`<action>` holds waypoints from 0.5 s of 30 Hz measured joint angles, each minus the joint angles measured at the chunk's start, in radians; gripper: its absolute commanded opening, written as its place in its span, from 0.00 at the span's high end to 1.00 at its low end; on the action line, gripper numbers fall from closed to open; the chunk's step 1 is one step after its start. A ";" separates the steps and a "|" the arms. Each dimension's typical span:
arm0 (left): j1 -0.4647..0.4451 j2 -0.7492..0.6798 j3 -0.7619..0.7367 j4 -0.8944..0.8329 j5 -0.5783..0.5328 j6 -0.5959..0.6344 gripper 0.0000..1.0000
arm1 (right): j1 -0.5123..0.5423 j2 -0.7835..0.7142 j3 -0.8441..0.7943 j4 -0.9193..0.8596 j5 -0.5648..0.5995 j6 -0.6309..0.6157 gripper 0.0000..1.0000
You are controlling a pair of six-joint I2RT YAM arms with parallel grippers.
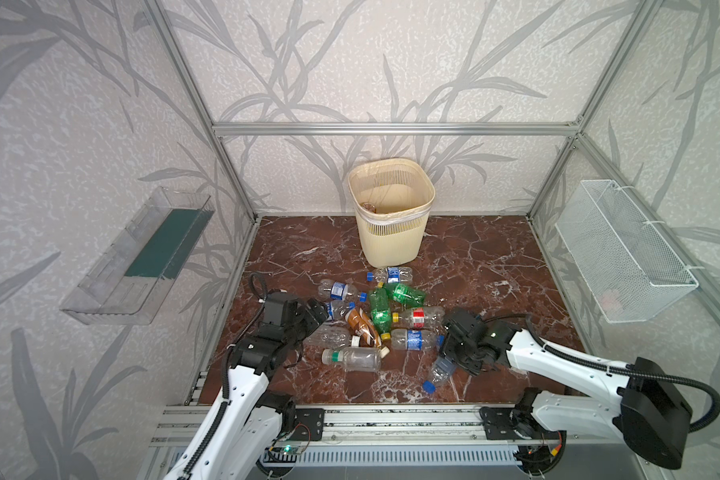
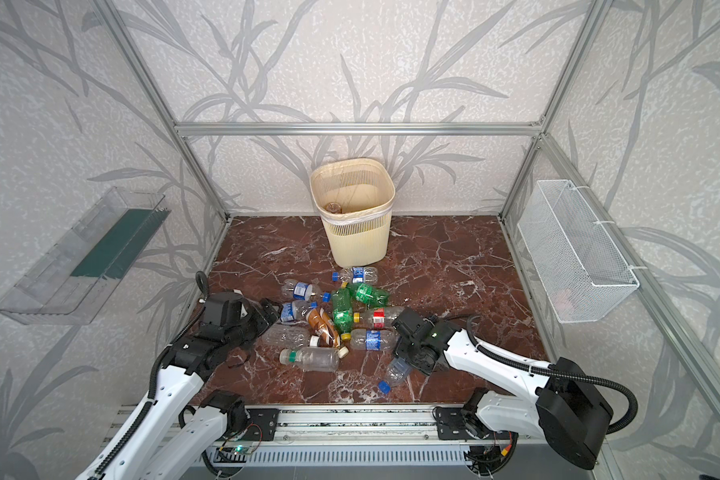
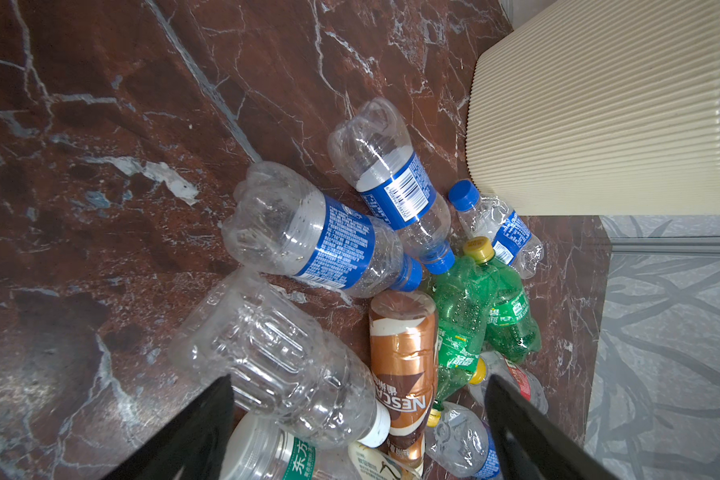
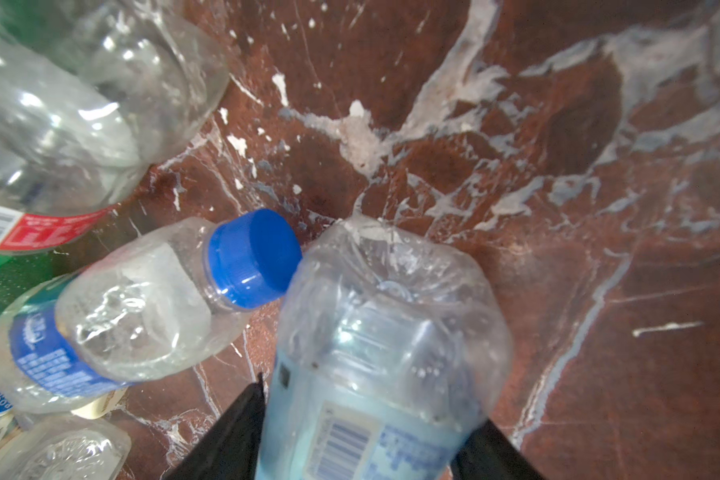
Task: Throw the plastic bottles in the bin
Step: 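Close the right gripper on the clear water bottle and lift it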
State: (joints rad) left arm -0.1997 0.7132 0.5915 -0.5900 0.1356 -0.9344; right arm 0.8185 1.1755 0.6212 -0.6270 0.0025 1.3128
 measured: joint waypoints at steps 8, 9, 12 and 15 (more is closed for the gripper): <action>0.000 0.001 0.000 0.000 0.000 0.000 0.06 | -0.002 -0.072 -0.037 -0.033 0.055 0.005 0.39; 0.000 0.001 0.000 0.000 0.000 0.000 0.06 | -0.003 -0.083 -0.042 -0.039 0.061 0.004 0.40; 0.000 0.001 0.000 0.000 0.000 0.000 0.06 | -0.012 -0.107 -0.054 -0.054 0.069 0.004 0.40; 0.000 0.001 0.000 0.000 0.000 0.000 0.06 | -0.021 -0.122 -0.060 -0.064 0.074 0.003 0.37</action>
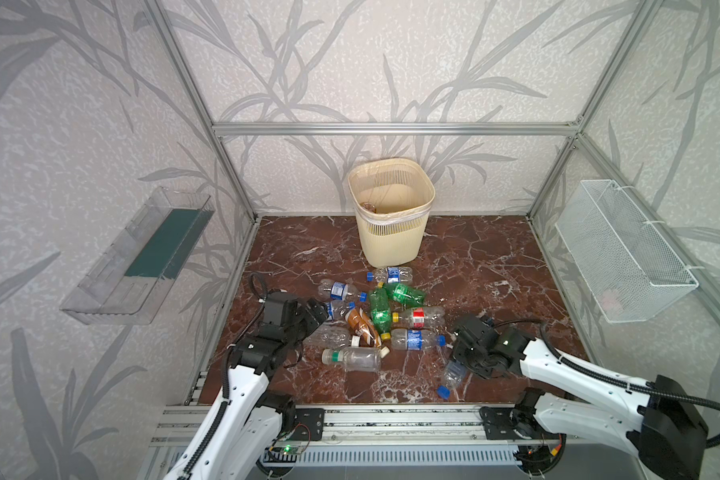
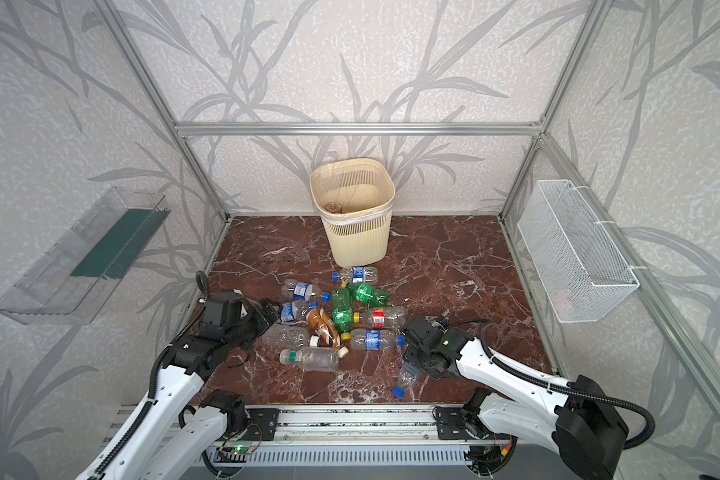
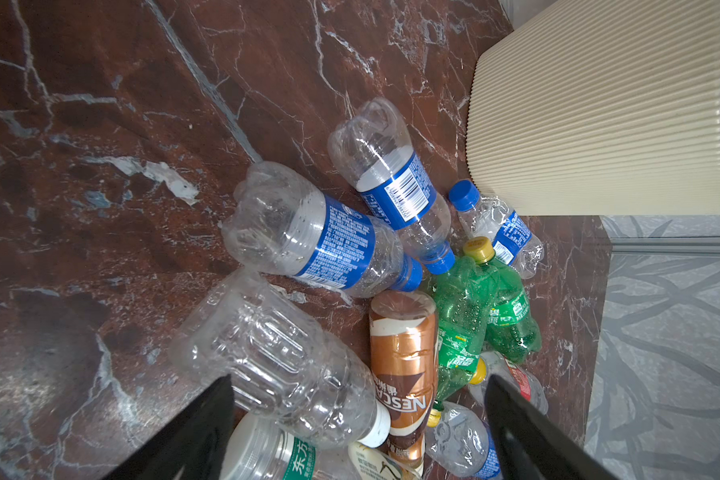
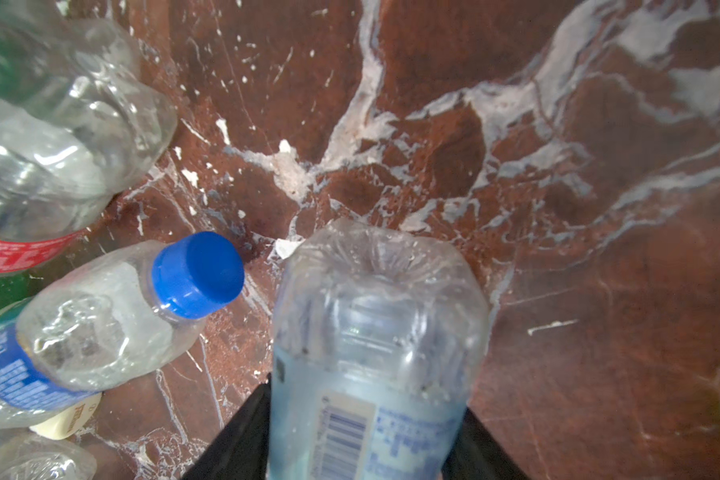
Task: Throw the plastic bottles in the bin
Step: 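Close the right gripper on the clear water bottle and lift it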
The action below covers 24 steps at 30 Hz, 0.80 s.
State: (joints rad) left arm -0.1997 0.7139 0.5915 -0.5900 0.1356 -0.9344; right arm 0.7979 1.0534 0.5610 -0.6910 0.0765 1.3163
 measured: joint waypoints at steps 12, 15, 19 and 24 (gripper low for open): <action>0.000 0.004 0.000 0.000 0.000 0.000 0.06 | -0.021 -0.008 -0.003 -0.032 0.005 -0.005 0.33; 0.000 0.010 0.000 0.000 0.000 0.000 0.06 | -0.024 -0.008 -0.003 -0.033 0.005 -0.007 0.34; 0.000 0.011 0.000 0.000 0.000 0.000 0.06 | -0.027 -0.008 -0.005 -0.031 0.002 -0.008 0.35; 0.000 0.011 0.000 0.000 0.000 0.000 0.06 | -0.027 -0.005 -0.009 -0.024 0.002 -0.008 0.35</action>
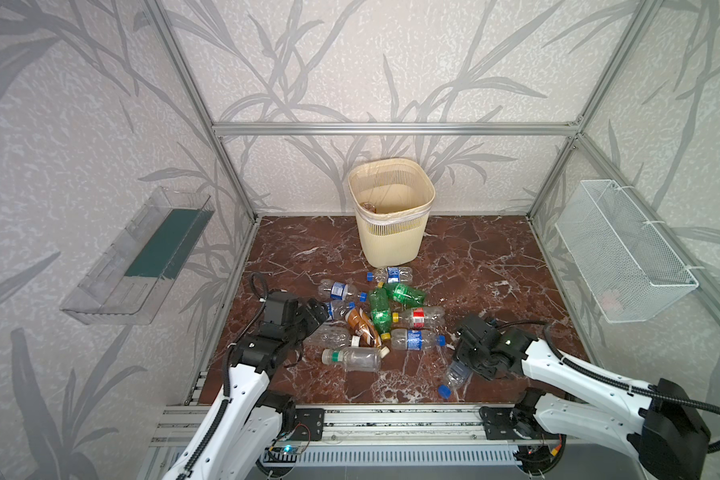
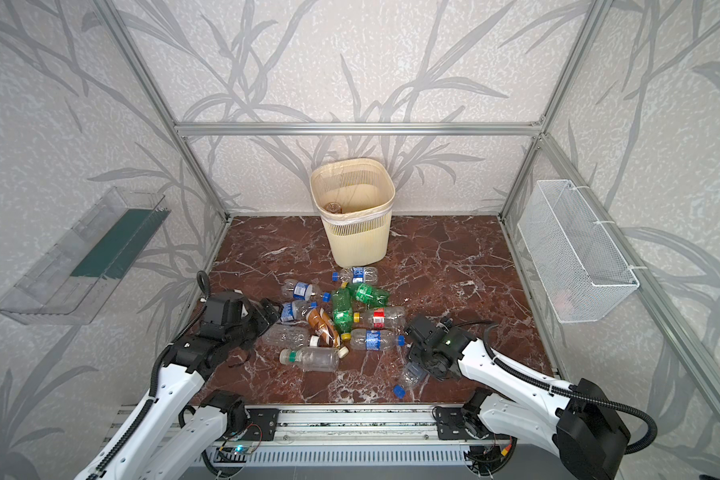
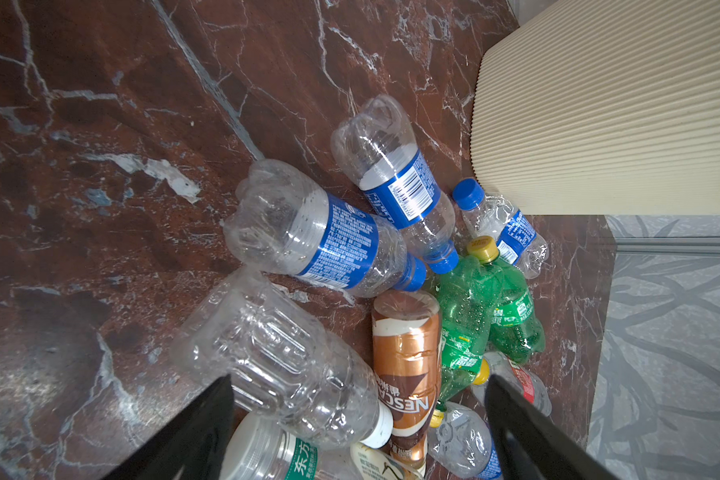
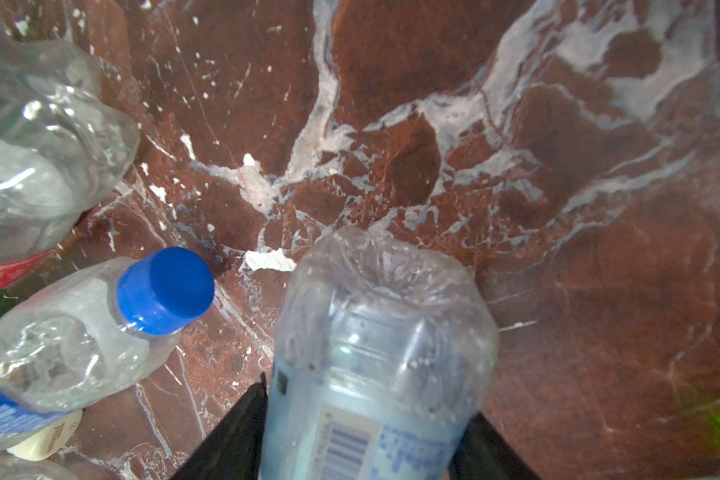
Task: Throw the plastic bottles in the bin
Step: 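Close the right gripper on the clear water bottle and lift it, then carry the clear water bottle over the bin with the right gripper and release it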
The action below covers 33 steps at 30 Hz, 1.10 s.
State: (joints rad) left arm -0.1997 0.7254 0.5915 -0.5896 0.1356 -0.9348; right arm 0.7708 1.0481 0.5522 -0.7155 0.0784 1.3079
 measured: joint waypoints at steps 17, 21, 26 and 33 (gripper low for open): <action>0.000 0.000 0.000 0.000 -0.004 0.001 0.06 | -0.010 0.029 0.004 0.027 -0.010 -0.043 0.42; 0.000 0.000 0.000 -0.001 -0.005 0.002 0.06 | -0.023 0.002 0.004 0.023 -0.010 -0.055 0.42; 0.004 0.002 0.006 -0.006 -0.007 0.007 0.06 | -0.057 -0.063 -0.013 0.053 -0.034 -0.071 0.42; 0.004 0.007 0.027 -0.027 -0.012 0.013 0.06 | -0.125 -0.185 -0.058 0.137 -0.089 -0.097 0.43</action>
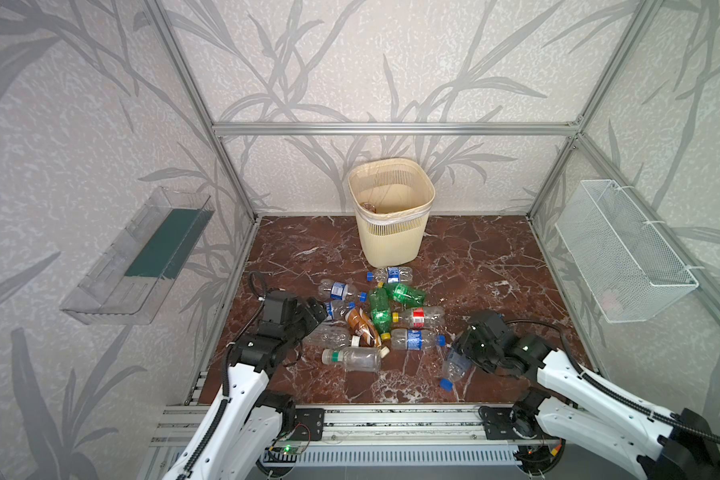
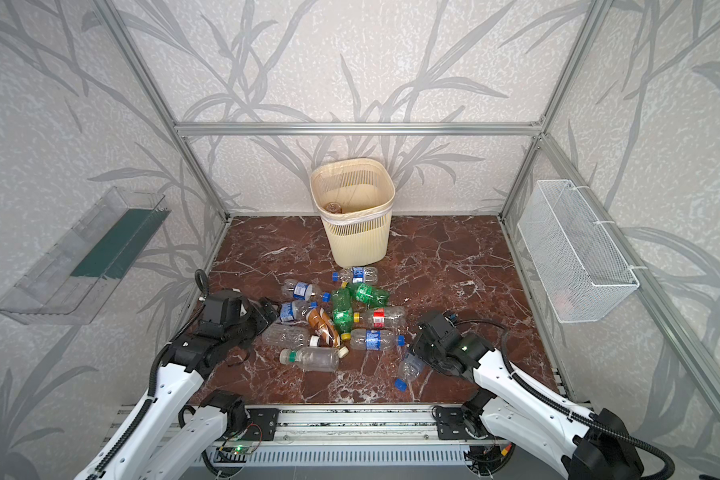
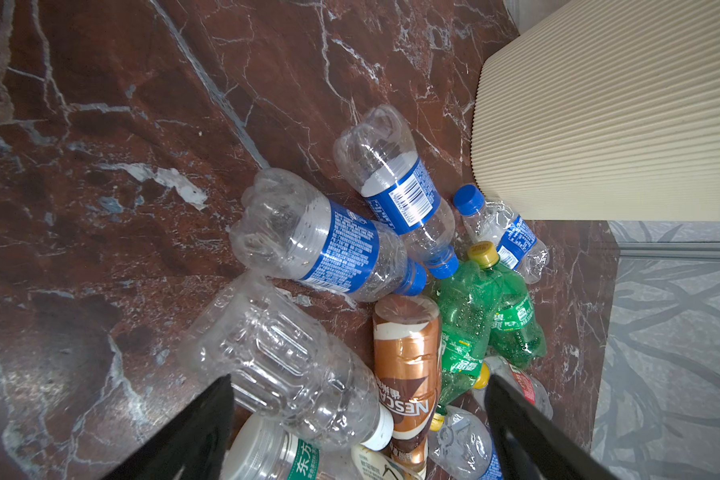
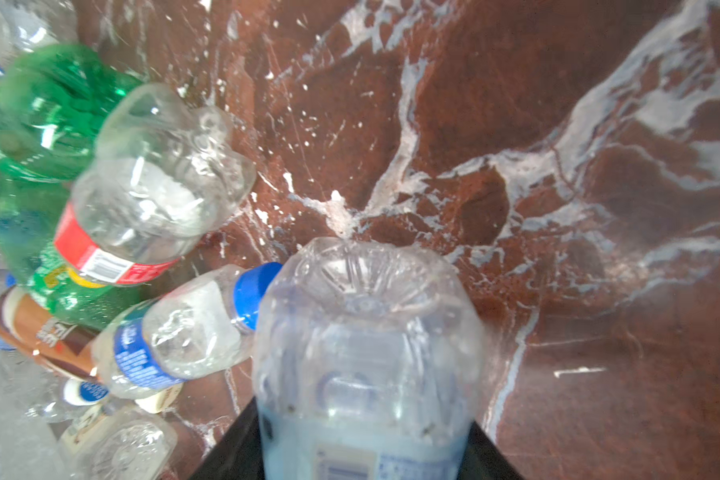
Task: Throw the plastic bottles in the bin
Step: 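Carry the clear water bottle over the bin with the right gripper and release it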
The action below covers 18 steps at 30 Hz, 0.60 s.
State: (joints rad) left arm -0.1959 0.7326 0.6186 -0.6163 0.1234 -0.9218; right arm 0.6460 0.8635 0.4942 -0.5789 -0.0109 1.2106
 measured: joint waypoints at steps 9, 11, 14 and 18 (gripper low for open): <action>0.000 0.027 0.042 -0.012 -0.004 0.007 0.06 | -0.146 -0.084 0.044 0.077 -0.097 -0.056 0.44; 0.000 0.042 0.056 -0.013 -0.004 0.006 0.06 | -0.187 -0.029 0.138 0.089 -0.128 -0.074 0.44; 0.000 0.072 0.095 -0.013 -0.004 0.005 0.06 | -0.228 0.173 0.457 0.111 -0.174 -0.109 0.42; 0.001 0.133 0.186 -0.018 0.000 0.004 0.06 | -0.242 0.579 1.141 0.157 -0.198 -0.176 0.19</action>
State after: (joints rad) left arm -0.1947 0.8654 0.8043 -0.6338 0.1230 -0.9176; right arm 0.4042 1.4425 1.6356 -0.4217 -0.2092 1.0344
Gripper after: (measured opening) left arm 0.939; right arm 0.718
